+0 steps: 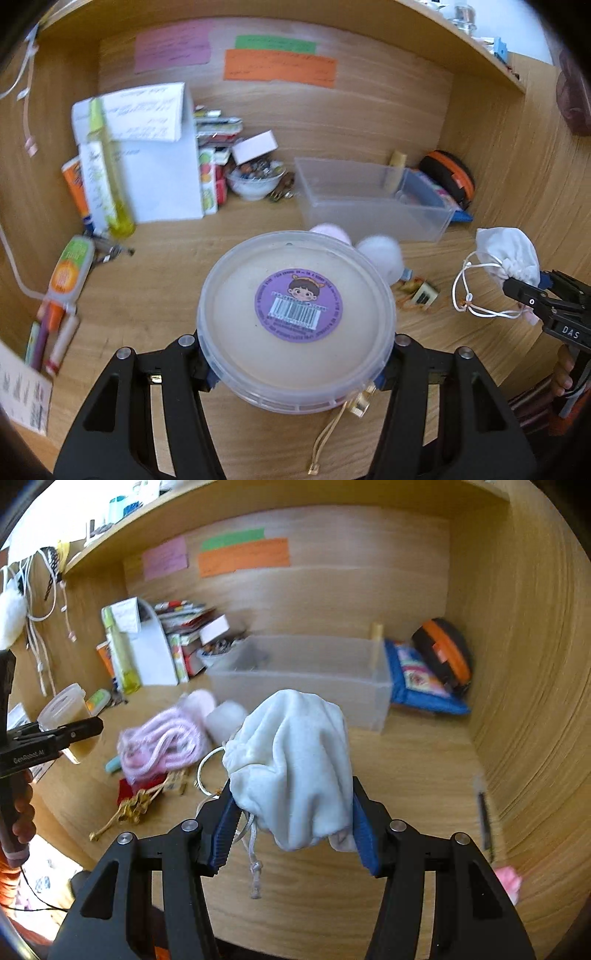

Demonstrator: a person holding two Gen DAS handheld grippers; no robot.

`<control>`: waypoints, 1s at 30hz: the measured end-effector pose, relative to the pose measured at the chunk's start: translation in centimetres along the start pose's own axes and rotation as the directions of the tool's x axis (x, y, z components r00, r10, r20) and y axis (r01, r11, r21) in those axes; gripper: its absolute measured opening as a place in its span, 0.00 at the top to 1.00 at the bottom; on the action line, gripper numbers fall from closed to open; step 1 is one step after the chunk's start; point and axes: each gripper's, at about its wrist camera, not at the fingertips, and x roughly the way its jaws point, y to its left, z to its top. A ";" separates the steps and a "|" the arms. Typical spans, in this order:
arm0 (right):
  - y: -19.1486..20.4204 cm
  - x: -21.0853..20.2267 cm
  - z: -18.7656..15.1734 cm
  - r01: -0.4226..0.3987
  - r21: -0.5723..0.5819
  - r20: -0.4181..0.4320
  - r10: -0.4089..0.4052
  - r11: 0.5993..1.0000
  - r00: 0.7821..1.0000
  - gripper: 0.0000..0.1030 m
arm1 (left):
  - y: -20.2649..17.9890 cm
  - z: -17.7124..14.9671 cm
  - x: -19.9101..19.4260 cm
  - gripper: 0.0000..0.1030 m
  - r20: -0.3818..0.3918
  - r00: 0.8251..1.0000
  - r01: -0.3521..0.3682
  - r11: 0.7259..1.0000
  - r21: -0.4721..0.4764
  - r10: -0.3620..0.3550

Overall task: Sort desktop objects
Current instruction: 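Carry the purple-label tub with the left tool while the right carries the white drawstring bag toward the bin, then lower the tub into the clear bin with the left tool while the right lowers the bag in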

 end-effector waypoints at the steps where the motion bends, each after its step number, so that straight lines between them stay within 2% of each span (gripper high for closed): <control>1: -0.2 -0.2 0.5 0.008 0.000 0.009 -0.008 1.000 1.000 0.50 | -0.1 0.6 0.1 0.43 0.001 1.000 0.010 1.000 0.004 -0.010; 9: -1.5 0.1 4.5 0.061 -0.014 0.064 -0.060 0.998 0.996 0.50 | -1.1 5.5 1.9 0.43 0.000 0.998 0.065 0.998 0.016 -0.066; 19: -2.0 2.6 9.1 0.095 -0.040 0.102 -0.090 0.995 0.991 0.50 | -2.8 10.0 4.6 0.43 0.010 0.997 0.072 0.996 0.055 -0.073; 30: -3.2 5.1 13.8 0.067 -0.017 0.129 -0.064 0.998 0.989 0.50 | -4.1 13.2 9.5 0.44 -0.061 0.991 0.122 0.991 0.063 -0.118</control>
